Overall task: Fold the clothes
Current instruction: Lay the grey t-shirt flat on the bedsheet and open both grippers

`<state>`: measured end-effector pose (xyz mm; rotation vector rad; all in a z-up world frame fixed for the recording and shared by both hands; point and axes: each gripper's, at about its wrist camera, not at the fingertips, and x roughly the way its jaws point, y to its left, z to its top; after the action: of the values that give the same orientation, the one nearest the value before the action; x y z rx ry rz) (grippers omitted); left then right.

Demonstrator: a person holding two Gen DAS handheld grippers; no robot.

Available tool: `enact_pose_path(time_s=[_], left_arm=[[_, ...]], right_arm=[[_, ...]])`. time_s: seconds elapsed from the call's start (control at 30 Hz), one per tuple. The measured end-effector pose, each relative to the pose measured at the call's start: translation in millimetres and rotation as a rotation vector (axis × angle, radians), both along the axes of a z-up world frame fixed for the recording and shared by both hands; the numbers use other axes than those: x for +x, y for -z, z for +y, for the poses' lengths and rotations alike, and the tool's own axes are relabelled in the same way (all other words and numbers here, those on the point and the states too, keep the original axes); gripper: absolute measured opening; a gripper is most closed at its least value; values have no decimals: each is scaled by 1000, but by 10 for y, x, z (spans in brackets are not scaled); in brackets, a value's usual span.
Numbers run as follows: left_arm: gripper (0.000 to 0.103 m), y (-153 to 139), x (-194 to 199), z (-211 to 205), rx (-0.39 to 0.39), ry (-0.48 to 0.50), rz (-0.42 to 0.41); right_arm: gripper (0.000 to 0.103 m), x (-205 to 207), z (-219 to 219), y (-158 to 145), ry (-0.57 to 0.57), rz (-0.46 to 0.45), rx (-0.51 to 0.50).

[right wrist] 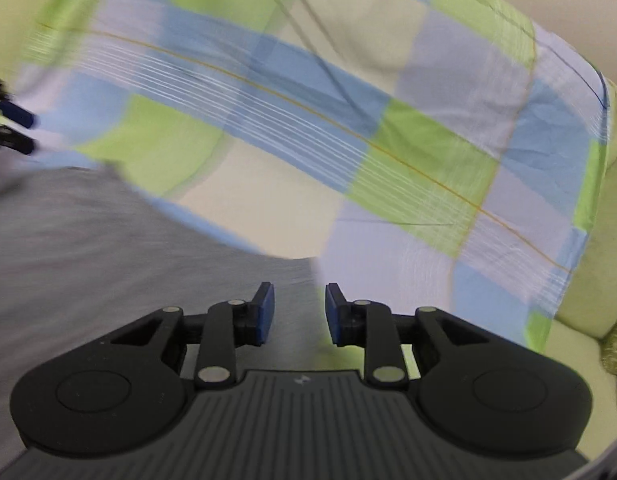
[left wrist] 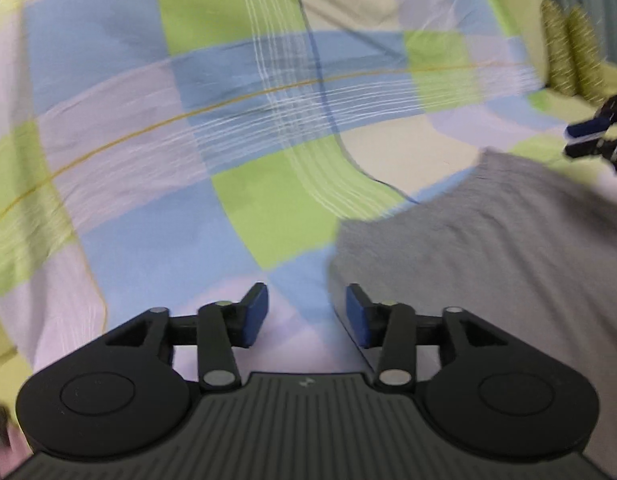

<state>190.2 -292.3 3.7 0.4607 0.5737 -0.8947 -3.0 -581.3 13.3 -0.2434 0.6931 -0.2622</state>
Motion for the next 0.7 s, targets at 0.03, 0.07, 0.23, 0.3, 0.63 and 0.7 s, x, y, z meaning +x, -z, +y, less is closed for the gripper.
enact_pose_path(time_s=[0.03,0.07,0.23,0.3,0.63,0.7], left_arm=[[58,-38,-139,150,-9,18,23],[58,-65,-277,292,-15,38,45],[58,-75,-1005,986,27,200,159],[58,-39,-1182,1230,13,253,242],[59,256,-1614,1263,135,542,163],[60,311,-1682,1232,168,577,81]], right_arm=[[24,-176,177,-34,-29,-7,19],[24,-336,327,-56,-54,-13,37],[25,-988,944,15,-132,-25,189],[25,-1167,1123,69,-150,-11,249],[38,-1744,1652,593,-219,126,546],[38,-1741,1723,622,-254,121,496]])
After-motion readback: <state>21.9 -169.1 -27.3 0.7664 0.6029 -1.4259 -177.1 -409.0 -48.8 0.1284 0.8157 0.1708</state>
